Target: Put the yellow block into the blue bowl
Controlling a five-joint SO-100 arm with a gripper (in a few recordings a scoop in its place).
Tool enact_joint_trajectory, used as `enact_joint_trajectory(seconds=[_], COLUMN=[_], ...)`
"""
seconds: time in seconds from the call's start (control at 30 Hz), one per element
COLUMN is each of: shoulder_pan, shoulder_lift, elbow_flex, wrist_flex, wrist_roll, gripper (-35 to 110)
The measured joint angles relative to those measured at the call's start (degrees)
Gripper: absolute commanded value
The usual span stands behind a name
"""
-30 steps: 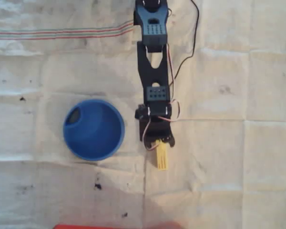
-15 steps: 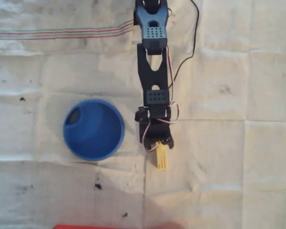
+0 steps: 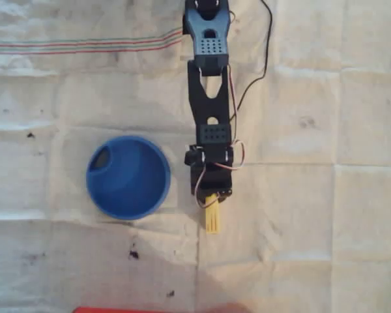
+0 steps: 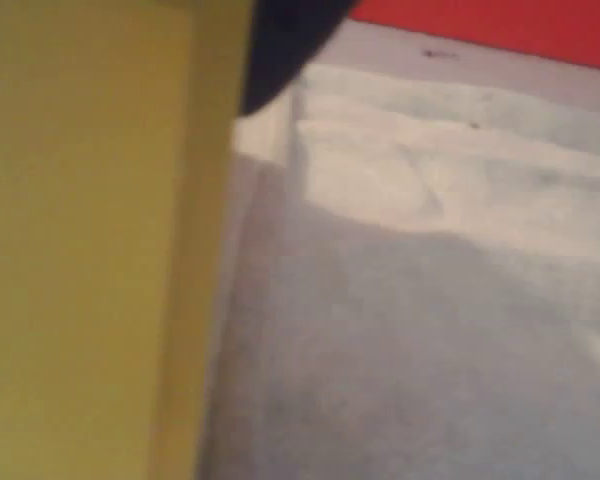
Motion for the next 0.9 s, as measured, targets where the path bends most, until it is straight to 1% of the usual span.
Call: enact_joint_trajectory(seconds=[0.17,0.3,0.43,0.6,0.9], shoulder_pan=[0.09,0.7,1.23,2.02,11.07], shoulder_lift=[-0.09,1.41,6.5,11.6,13.27], elbow_flex=[-1.32,-1.41,-1.41,-1.41,-1.41], wrist_flex=[0.09,0.09,0.09,0.09,0.09], wrist_roll=[1.14,6.15,11.78,16.26,17.49], gripper=[0,0,0,0,0])
